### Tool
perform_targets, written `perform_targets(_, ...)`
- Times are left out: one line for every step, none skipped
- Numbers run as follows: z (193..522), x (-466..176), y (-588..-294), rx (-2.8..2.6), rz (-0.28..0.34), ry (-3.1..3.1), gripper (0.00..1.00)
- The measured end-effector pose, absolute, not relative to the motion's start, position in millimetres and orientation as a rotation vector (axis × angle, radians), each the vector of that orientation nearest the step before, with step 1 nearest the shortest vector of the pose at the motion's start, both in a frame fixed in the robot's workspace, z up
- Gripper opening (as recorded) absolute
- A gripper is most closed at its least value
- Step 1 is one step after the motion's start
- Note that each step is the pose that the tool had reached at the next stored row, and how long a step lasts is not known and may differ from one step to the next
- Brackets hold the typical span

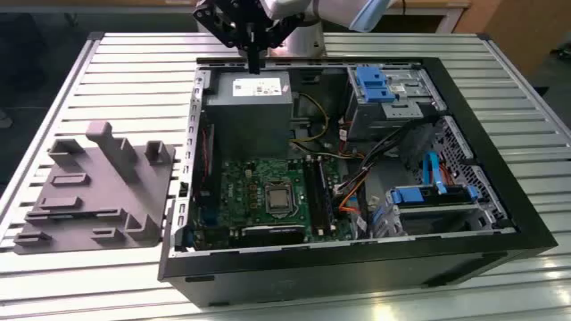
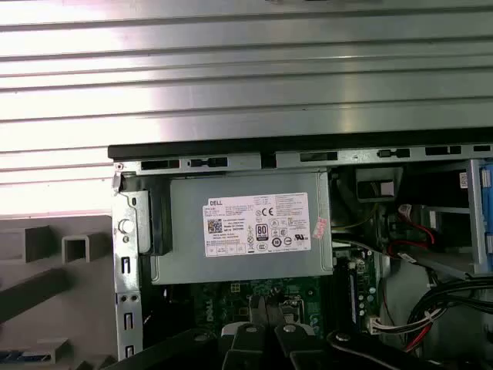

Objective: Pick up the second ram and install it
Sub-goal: 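Reach for the second ram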

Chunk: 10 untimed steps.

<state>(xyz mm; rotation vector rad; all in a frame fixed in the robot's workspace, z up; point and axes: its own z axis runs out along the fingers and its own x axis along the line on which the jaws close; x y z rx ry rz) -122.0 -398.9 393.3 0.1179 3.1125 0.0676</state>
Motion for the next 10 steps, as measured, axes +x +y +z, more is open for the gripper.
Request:
perform_targets(393.3, -122.0, -398.9, 0.118, 0.068, 3.112, 0.11)
perform_targets(393.3, -122.0, -398.9, 0.118, 0.068, 3.112, 0.11)
perform_targets(393.4, -122.4, -398.9, 0.118, 0.068, 3.113, 0.11)
perform_targets(393.3, -122.6, -398.9, 0.118, 0.068, 3.112, 0.11)
perform_targets(393.3, -122.8, -398.9, 0.118, 0.068, 3.112, 0.11)
perform_targets(393.3, -123.0, -398.9, 0.118, 0.068, 3.112, 0.11)
perform_targets(393.3, -123.3, -398.9, 0.118, 0.068, 3.112, 0.11)
perform_targets(393.3, -123.5, -398.9, 0.118, 0.068, 3.112, 0.11)
perform_targets(393.3, -123.8, -398.9, 0.118, 0.068, 3.112, 0.11)
perform_targets(393.3, -124.1, -398.9, 0.118, 0.068, 3.112, 0.11)
